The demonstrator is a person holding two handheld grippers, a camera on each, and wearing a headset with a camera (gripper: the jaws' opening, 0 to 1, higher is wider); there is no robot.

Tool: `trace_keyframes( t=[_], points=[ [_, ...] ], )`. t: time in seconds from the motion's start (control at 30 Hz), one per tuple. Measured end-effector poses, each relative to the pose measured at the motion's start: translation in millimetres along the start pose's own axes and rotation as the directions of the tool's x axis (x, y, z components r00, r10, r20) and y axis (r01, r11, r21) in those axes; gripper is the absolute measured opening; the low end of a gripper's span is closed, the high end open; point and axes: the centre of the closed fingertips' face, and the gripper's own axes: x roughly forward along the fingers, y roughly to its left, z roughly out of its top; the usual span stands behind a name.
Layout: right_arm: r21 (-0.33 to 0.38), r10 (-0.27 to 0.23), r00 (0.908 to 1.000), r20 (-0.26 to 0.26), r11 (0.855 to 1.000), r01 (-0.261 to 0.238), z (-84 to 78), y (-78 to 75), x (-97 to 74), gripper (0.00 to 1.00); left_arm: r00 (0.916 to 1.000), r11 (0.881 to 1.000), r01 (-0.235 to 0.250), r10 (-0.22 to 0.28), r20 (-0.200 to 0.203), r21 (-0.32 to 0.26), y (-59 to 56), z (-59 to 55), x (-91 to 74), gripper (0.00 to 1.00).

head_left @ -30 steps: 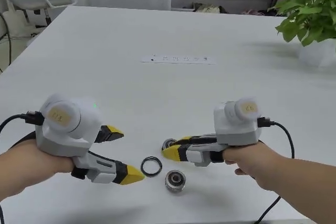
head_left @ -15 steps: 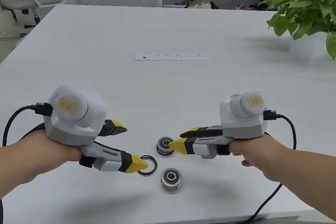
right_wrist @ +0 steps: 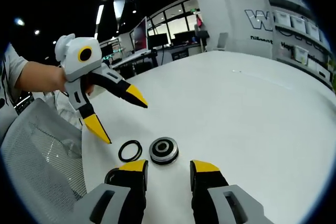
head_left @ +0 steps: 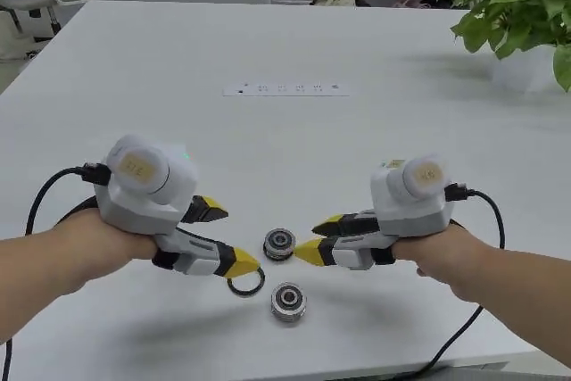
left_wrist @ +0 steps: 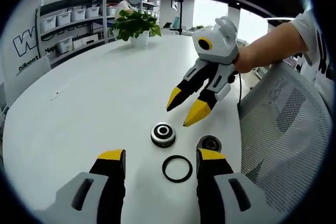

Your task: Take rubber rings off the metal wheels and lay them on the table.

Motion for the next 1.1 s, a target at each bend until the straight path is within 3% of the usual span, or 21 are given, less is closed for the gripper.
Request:
trace_keyframes(
  t=[0.27, 1.1],
  points=[
    [-0.032, 0.008, 0.9997, -0.024, 0.999, -0.009, -5.9, 1.5, 5.8, 0.3, 1.0, 1.0, 0.003, -0.003, -0.008, 0.001, 3.8, 1.2, 12.3, 0.45],
    [-0.035, 0.019, 0.9992, -0.036, 0.999, -0.021, -13.1, 1.0, 9.2, 0.3, 0.9973, 0.997, 0.053, -0.05, -0.053, 0.062, -12.4, 6.5, 45.4, 0.28]
  ],
)
